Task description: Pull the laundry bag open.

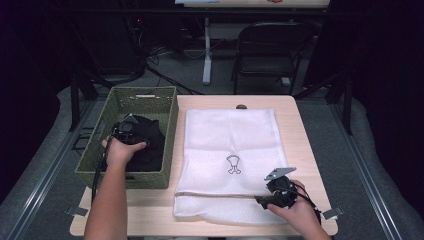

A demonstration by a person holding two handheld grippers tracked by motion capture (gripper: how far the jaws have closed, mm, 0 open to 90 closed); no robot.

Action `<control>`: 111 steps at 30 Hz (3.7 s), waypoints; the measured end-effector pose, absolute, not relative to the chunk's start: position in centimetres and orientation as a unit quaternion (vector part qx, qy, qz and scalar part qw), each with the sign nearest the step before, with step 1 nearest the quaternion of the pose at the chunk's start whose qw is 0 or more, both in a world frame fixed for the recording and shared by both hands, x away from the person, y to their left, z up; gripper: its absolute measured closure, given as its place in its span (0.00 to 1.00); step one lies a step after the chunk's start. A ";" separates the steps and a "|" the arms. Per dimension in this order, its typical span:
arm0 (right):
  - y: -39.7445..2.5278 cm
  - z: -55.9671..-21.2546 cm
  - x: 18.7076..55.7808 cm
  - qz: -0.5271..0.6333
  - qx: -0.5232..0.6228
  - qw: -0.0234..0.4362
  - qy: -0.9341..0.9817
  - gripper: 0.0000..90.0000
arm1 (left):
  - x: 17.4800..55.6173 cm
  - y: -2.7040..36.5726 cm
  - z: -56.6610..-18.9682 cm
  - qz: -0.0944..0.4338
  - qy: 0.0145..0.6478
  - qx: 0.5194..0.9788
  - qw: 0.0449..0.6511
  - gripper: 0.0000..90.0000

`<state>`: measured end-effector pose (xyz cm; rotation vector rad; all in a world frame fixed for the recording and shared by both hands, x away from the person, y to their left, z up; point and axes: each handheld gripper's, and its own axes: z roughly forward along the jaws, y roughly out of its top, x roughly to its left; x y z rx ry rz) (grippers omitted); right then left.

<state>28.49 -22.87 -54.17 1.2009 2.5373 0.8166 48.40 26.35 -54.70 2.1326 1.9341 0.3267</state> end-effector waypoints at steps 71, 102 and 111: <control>-23.6 -54.0 28.6 0.284 0.410 0.118 0.859 0.38 | 47.7 26.4 -50.9 0.105 0.641 0.743 0.162 0.75; -23.0 -53.6 28.4 0.290 0.382 0.142 0.866 0.46 | 46.8 27.0 -44.1 0.135 0.629 0.740 0.196 0.75; -22.6 -54.1 28.2 0.297 0.371 0.130 0.870 0.54 | 46.5 26.6 -42.9 0.135 0.620 0.747 0.201 0.75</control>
